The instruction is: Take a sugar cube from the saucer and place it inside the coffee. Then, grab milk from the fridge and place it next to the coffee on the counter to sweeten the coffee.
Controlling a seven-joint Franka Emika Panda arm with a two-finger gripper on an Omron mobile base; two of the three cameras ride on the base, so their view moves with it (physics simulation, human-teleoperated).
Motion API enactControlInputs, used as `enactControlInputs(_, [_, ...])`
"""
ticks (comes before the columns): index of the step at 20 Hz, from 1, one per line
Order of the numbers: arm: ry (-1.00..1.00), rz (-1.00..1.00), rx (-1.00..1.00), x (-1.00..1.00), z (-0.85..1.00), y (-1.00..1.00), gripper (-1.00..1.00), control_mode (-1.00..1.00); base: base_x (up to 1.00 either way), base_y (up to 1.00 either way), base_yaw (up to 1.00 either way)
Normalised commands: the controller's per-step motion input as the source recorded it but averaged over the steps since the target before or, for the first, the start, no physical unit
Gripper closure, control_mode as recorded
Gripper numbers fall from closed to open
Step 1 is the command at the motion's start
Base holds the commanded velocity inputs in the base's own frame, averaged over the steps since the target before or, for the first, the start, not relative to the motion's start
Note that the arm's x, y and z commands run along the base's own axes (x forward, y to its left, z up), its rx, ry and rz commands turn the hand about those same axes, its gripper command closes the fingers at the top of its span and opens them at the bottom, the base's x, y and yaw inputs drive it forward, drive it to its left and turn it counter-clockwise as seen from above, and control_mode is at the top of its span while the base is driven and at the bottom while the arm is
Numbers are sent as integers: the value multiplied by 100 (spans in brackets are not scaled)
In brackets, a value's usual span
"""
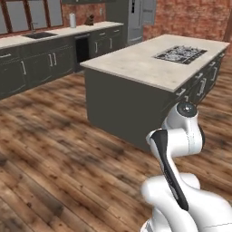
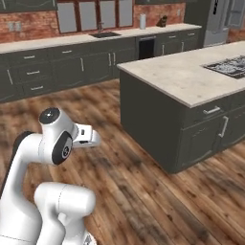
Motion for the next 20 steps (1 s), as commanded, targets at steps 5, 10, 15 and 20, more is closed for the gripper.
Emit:
enactControlInputs(5, [0,0,0,0,0,0,-100,100,100,94,10])
enactControlInputs(10, [0,0,0,0,0,0,-100,100,100,98,3])
enactControlInputs(15, [0,0,0,0,0,0,-100,100,100,100,-5])
enactControlInputs(20, [0,0,0,0,0,0,-100,100,100,100,-19])
